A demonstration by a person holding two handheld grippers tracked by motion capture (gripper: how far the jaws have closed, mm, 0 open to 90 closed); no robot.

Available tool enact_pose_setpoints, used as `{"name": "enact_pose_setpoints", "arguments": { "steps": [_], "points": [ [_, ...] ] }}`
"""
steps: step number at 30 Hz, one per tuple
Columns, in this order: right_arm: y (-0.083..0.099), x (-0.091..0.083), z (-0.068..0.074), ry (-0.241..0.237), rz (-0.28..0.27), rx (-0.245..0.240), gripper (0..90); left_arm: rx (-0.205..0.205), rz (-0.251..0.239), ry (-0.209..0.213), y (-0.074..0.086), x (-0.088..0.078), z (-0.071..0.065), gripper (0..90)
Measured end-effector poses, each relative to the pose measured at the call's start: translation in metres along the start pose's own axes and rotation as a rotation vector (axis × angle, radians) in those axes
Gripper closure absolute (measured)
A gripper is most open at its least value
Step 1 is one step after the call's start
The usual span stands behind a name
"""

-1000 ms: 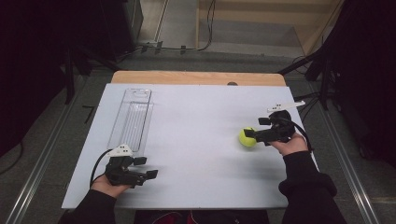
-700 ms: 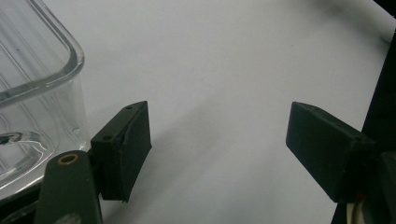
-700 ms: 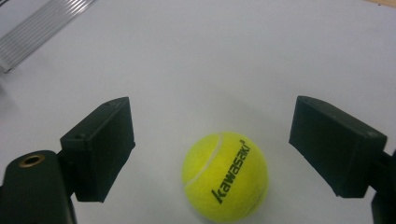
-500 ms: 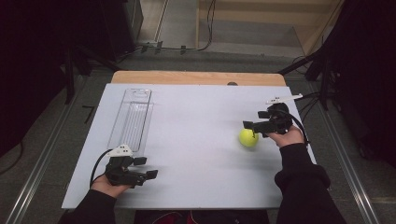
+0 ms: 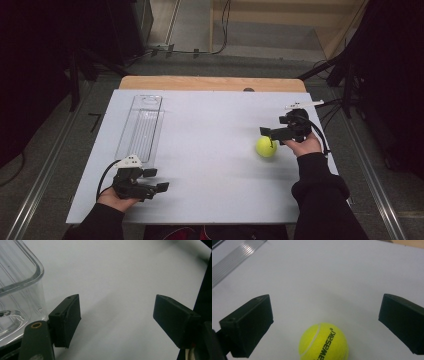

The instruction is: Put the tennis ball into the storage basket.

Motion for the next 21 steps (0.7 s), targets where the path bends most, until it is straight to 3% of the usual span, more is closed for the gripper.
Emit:
{"name": "enact_pose_setpoints", "arguments": {
  "steps": [21],
  "points": [
    [0.021,0.012,0.002,-0.005,0.050,-0.003,0.0,-0.004,-0.009,-0.001,-0.001,-0.001,0.000,22.5]
  ]
}}
Point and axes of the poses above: each handheld gripper's, and its own axes: x roughly forward along the jaws, y roughly out of its underside, z roughly to its left, the point moved 8 cm from there along x, roughly forward along the jaws, and after that the axes turned 9 degrees about -z, right-handed, at the moved point
